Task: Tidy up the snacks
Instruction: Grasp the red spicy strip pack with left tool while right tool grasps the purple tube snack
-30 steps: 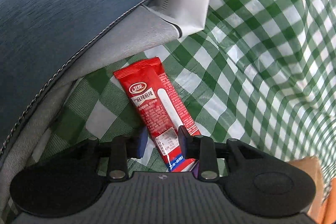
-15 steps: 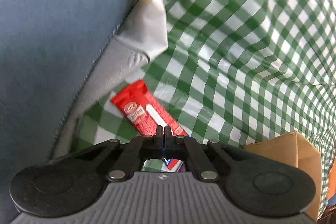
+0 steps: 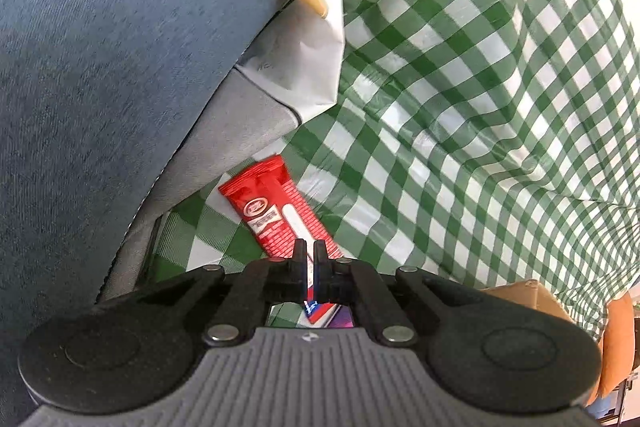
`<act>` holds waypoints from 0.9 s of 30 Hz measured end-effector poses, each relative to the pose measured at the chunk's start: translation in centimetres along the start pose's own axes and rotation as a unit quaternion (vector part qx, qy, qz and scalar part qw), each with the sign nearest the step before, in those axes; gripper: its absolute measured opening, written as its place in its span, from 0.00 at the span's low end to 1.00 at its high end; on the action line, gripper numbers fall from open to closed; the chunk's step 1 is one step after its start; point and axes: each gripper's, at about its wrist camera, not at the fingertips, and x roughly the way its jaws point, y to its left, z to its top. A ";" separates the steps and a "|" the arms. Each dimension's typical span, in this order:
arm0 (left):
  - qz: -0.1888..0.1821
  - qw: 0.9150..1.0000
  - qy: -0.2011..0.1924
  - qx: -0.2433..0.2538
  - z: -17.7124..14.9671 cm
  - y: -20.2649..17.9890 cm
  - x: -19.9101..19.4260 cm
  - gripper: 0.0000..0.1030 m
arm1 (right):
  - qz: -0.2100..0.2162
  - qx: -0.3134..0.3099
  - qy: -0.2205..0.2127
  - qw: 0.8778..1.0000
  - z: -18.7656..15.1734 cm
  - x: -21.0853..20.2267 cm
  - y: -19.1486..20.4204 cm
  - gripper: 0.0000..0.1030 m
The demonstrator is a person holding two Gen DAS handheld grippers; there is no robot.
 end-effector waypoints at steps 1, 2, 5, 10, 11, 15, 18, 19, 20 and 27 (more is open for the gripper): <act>-0.001 1.000 -0.002 0.001 0.0 -0.1 -0.1 0.00 | -0.002 0.004 0.004 1.000 0.1 0.6 0.1 0.63; -0.002 1.000 -0.004 0.001 0.1 -0.1 -0.1 0.00 | -0.001 0.007 0.009 1.000 0.1 1.2 0.3 0.63; -0.004 1.000 -0.006 0.001 0.3 -0.2 -0.2 0.00 | -0.006 0.009 0.024 1.000 0.5 3.0 0.4 0.63; -0.002 1.000 -0.006 -0.001 0.4 -0.2 -0.1 0.00 | -0.018 0.001 0.029 0.999 0.3 3.9 0.7 0.54; -0.002 1.000 -0.007 -0.002 0.4 -0.1 -0.1 0.00 | -0.021 -0.001 0.025 0.999 0.2 3.7 0.6 0.48; 0.002 1.000 -0.004 -0.008 0.4 0.2 0.1 0.00 | -0.017 -0.002 0.022 1.000 -0.3 2.8 -0.2 0.27; 0.003 1.000 0.003 -0.018 0.2 0.6 0.4 0.03 | -0.022 -0.015 0.012 1.000 -0.9 1.3 -0.9 0.22; -0.004 1.000 0.006 -0.030 0.1 0.8 0.5 0.08 | -0.026 -0.019 0.007 0.999 -1.2 0.7 -1.1 0.22; -0.015 0.999 0.010 -0.043 0.0 1.0 0.7 0.11 | -0.027 -0.024 0.000 0.999 -1.7 -0.3 -1.3 0.22; -0.023 0.997 -0.001 -0.074 -0.8 0.5 2.2 0.38 | 0.005 -0.068 -0.002 0.998 -6.5 -5.9 -2.9 0.22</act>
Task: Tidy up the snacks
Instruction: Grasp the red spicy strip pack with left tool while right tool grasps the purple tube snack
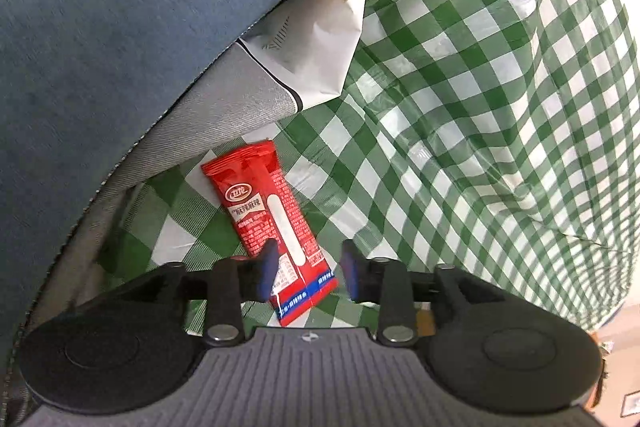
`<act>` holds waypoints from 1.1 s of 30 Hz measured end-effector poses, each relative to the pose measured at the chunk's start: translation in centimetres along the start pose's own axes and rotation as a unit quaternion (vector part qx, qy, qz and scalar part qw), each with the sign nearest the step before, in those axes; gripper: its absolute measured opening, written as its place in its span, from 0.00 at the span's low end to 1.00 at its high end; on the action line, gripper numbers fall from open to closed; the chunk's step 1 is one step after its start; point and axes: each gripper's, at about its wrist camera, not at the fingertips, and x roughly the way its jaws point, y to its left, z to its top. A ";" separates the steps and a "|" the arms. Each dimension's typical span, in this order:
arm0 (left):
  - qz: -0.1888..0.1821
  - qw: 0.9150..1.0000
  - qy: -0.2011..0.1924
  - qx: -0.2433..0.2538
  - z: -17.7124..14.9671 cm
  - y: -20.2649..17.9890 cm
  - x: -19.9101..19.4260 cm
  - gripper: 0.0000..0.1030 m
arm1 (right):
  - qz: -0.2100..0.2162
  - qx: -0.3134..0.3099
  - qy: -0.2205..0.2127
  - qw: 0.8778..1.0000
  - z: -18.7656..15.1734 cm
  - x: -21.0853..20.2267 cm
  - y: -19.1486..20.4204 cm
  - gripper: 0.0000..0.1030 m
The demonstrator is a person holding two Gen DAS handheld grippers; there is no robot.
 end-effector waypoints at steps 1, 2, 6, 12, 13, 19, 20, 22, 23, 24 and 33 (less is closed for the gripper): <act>0.007 1.000 -0.005 0.002 -0.3 -0.3 0.3 0.39 | 0.004 -0.001 0.001 1.000 -0.5 -0.5 -0.2 0.22; 0.018 1.000 -0.013 0.001 -0.7 -0.5 0.6 0.42 | 0.009 -0.003 0.001 1.000 -1.0 -0.9 -0.4 0.22; 0.068 0.996 -0.064 -0.004 -2.6 -1.7 1.3 0.58 | 0.020 -0.018 0.003 1.000 -2.4 -1.1 -0.5 0.22; 0.156 0.982 -0.100 0.031 -3.3 -3.4 3.4 0.86 | 0.006 0.010 0.021 1.000 -3.6 0.0 0.3 0.28; 0.170 0.980 -0.099 0.027 -3.3 -3.3 4.0 0.90 | 0.005 0.010 0.020 1.000 -3.5 0.1 0.3 0.28; 0.232 0.966 -0.107 0.041 -3.6 -4.3 6.9 0.91 | 0.005 0.039 0.026 0.999 -3.1 0.3 -0.7 0.30; 0.234 0.965 -0.109 0.048 -3.6 -4.7 7.3 0.91 | 0.005 0.038 0.026 0.999 -3.2 0.2 -0.6 0.30; 0.238 0.963 -0.110 0.062 -3.7 -5.4 8.0 0.92 | 0.006 0.035 0.026 0.999 -3.4 0.1 -0.7 0.31; 0.242 0.961 -0.110 0.073 -3.8 -5.8 8.4 0.95 | 0.007 0.034 0.025 0.999 -3.4 0.1 -0.6 0.31; 0.248 0.959 -0.108 0.088 -3.9 -6.1 8.8 0.97 | 0.007 0.032 0.025 0.999 -3.4 0.2 -0.6 0.31; 0.278 0.929 -0.105 0.221 -5.6 -7.7 9.1 0.65 | 0.008 0.023 0.020 0.999 -3.6 0.3 -0.6 0.31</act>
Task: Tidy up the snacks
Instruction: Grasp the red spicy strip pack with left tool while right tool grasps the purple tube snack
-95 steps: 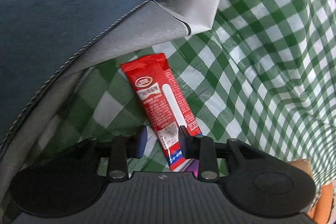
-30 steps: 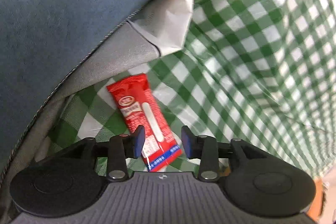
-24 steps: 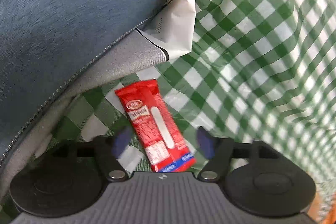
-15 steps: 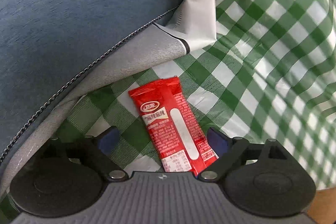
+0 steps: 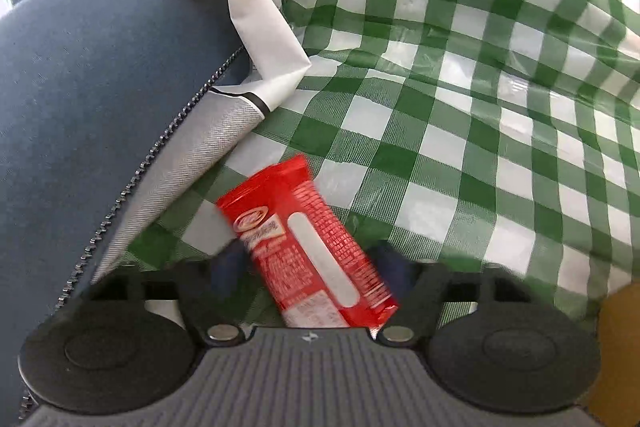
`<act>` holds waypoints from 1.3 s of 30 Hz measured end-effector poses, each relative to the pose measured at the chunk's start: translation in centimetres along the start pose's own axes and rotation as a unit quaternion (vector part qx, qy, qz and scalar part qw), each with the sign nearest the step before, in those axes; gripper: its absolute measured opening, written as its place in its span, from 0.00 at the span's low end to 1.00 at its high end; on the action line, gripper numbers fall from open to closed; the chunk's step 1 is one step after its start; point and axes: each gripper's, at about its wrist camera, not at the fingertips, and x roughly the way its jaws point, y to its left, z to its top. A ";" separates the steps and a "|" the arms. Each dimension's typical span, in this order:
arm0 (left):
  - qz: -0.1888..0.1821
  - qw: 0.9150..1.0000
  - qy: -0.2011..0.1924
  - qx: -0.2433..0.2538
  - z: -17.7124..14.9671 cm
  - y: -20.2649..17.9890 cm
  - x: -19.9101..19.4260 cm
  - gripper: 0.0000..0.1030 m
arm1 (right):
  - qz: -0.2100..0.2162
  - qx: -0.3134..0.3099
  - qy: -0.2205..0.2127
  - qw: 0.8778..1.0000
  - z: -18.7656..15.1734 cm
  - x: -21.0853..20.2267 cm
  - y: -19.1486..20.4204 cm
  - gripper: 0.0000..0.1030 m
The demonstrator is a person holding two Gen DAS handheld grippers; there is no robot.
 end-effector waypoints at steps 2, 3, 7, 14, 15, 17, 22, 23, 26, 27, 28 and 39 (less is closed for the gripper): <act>-0.010 1.000 0.007 0.003 -0.1 0.8 -0.3 0.57 | 0.000 -0.001 -0.001 1.000 0.0 0.0 0.0 0.31; -0.013 1.000 0.010 0.003 -0.2 1.3 -0.5 0.56 | 0.000 -0.002 -0.002 1.000 -0.1 -0.1 0.0 0.31; -0.021 0.999 0.038 -0.009 -0.5 3.7 -1.2 0.48 | 0.001 -0.006 -0.002 1.000 -0.1 -0.2 0.0 0.31; -0.078 0.995 0.051 0.033 -2.4 7.7 -6.9 0.47 | 0.021 -0.006 -0.012 1.000 -0.4 -0.4 -0.3 0.22; -0.095 0.993 0.056 0.039 -2.9 8.2 -7.7 0.47 | 0.023 -0.010 -0.015 1.000 -0.5 -0.5 -0.3 0.22; -0.136 0.987 0.070 0.057 -4.5 8.9 -9.1 0.47 | 0.031 -0.004 -0.016 0.999 -0.7 -0.9 -0.4 0.21; -0.174 0.975 0.116 0.079 -9.2 10.6 -11.4 0.47 | 0.050 0.000 -0.014 0.999 -1.2 -2.5 -0.5 0.21; -0.177 0.974 0.118 0.080 -9.6 10.8 -11.7 0.48 | 0.052 0.000 -0.012 0.999 -1.4 -2.7 -0.6 0.21; -0.178 0.973 0.127 0.081 -10.6 11.5 -11.9 0.49 | 0.060 0.005 0.005 0.998 -2.0 -3.1 -0.8 0.21; -0.173 0.972 0.136 0.077 -10.8 11.7 -11.6 0.49 | 0.066 0.004 0.014 0.998 -2.2 -3.0 -0.8 0.21; -0.169 0.972 0.145 0.073 -10.9 12.0 -11.1 0.50 | 0.069 0.002 0.020 0.997 -2.4 -2.9 -0.9 0.21; -0.156 0.970 0.171 0.072 -11.1 11.2 -9.7 0.65 | 0.070 -0.037 0.019 0.997 -3.0 -3.1 -1.1 0.24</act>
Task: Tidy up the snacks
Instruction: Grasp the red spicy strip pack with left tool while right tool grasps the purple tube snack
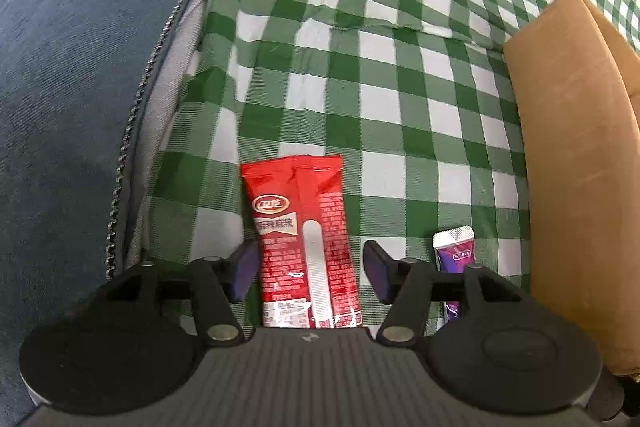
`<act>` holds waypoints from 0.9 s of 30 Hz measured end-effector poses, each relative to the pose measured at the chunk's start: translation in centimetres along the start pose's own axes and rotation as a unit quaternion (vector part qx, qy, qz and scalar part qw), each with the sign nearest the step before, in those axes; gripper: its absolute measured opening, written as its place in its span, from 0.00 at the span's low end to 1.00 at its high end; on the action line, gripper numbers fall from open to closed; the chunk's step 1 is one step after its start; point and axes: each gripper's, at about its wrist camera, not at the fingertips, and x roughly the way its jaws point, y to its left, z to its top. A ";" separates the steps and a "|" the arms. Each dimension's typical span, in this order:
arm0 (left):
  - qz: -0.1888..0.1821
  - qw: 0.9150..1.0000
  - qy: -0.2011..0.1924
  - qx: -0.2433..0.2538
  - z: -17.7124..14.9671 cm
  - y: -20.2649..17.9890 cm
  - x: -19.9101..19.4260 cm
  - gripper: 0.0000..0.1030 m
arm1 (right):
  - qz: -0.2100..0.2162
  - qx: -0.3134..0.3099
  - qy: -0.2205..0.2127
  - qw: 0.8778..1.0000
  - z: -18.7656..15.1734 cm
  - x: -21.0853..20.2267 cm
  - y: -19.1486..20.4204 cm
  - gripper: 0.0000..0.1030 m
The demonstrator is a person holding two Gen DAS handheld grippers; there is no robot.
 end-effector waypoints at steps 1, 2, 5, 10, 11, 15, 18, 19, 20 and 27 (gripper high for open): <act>0.002 1.000 0.003 0.006 0.1 -0.5 0.4 0.70 | 0.001 0.000 -0.001 1.000 -0.1 0.0 0.2 0.24; 0.005 1.000 0.007 0.012 0.1 -0.7 0.6 0.72 | 0.003 0.000 -0.002 1.000 -0.2 0.0 0.2 0.24; 0.022 0.999 0.018 0.033 -0.2 -1.3 1.2 0.73 | 0.003 -0.002 -0.002 1.000 -0.3 -0.1 0.0 0.24; 0.037 0.997 0.022 0.070 -0.4 -2.2 2.0 0.75 | -0.002 -0.006 -0.003 1.000 -0.2 0.1 0.2 0.25; 0.041 0.996 0.022 0.076 -0.4 -2.4 2.0 0.75 | -0.002 -0.006 -0.003 1.000 -0.2 0.1 0.2 0.25; 0.049 0.996 0.008 0.078 -0.1 -2.4 1.9 0.57 | -0.002 -0.008 -0.004 1.000 -0.2 0.0 0.2 0.25; 0.046 0.997 -0.001 0.067 -0.1 -1.9 1.1 0.49 | -0.002 -0.005 -0.007 1.000 -0.3 -0.2 0.1 0.24; 0.045 0.997 -0.005 0.067 -0.1 -1.8 0.9 0.48 | -0.004 -0.003 -0.009 1.000 -0.2 -0.2 0.1 0.23; 0.044 0.997 -0.009 0.067 -0.1 -1.9 0.7 0.48 | -0.004 -0.001 -0.011 1.000 -0.2 -0.3 0.0 0.22; 0.030 0.995 -0.076 0.053 0.3 -1.9 -2.0 0.46 | 0.002 0.008 -0.039 0.999 0.5 -1.7 0.2 0.21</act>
